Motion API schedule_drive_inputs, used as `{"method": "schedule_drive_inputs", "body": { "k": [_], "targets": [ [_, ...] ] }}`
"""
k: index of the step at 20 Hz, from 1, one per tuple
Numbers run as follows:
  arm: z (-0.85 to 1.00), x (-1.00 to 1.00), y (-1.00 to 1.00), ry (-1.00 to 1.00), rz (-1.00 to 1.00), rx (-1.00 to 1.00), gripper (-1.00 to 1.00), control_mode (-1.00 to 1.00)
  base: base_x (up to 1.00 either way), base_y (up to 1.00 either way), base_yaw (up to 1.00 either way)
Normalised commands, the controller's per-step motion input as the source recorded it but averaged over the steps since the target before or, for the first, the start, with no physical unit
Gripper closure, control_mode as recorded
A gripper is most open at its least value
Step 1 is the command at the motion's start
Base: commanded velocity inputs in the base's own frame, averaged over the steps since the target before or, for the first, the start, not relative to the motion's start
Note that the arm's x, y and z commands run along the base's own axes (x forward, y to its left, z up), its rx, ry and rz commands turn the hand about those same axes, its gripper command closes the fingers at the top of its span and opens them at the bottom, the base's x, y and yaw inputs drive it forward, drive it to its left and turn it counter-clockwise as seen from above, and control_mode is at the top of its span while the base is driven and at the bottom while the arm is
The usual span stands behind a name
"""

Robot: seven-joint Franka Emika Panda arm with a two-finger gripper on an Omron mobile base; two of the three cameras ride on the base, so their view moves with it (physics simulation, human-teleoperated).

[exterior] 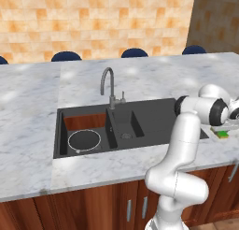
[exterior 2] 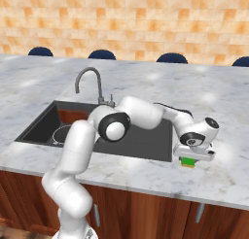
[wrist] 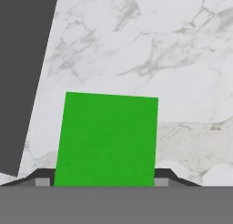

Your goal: Pick the pan and sponge and place them into the sink. Then turn on the water.

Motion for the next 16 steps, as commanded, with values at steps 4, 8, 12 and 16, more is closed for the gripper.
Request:
{"method": "schedule_drive_inputs", "body": {
  "k": [4,8,12,16],
  "targets": [
    [0.06,0.00,0.08,-0.04,0.00,0.12,1.00,-1.00,0.00,0.00,0.00],
    [0.32,-0.12,0.26,-0.10,-0.04,0.09,1.00,-1.00,0.00,0.00,0.00],
    [0.31,-0.15,0.35,-0.12,-0.05,0.06,1.00,-1.00,0.00,0.00,0.00],
    [0.33,-0.13,0.41,-0.13,-0.06,0.03,1.00,-1.00,0.00,0.00,0.00]
  ]
}}
